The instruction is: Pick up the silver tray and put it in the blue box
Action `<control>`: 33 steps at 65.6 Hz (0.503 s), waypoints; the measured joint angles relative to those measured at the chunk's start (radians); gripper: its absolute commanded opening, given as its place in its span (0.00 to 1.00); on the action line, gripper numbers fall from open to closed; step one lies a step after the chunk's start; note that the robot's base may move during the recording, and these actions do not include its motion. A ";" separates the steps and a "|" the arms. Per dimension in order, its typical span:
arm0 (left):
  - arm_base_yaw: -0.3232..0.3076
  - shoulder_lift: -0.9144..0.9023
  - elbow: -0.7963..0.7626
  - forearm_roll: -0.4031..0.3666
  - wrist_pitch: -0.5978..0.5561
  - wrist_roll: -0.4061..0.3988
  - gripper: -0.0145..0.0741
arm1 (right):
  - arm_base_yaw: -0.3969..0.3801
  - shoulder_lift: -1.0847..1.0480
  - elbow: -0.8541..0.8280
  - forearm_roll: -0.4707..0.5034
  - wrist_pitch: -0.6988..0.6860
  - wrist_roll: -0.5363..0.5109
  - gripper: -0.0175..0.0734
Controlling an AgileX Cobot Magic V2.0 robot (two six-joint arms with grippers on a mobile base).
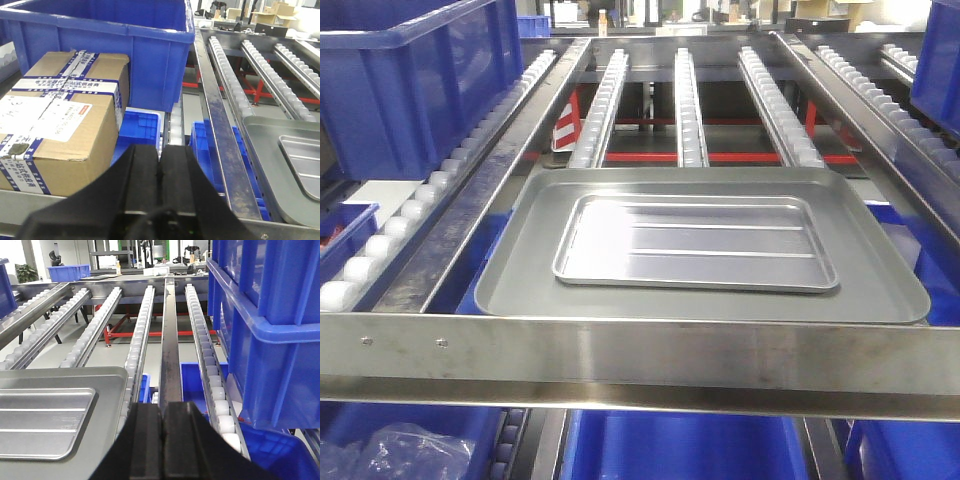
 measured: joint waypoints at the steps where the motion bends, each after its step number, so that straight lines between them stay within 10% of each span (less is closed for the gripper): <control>1: 0.000 0.000 0.000 0.000 0.000 0.000 0.05 | 0.000 0.000 0.000 0.000 0.000 0.000 0.25; 18: 0.000 0.000 -0.034 -0.013 -0.024 0.000 0.05 | 0.000 0.000 -0.013 0.000 -0.084 0.000 0.25; 33: 0.000 0.069 -0.407 0.015 0.236 0.000 0.06 | 0.000 0.022 -0.256 0.000 0.031 0.000 0.26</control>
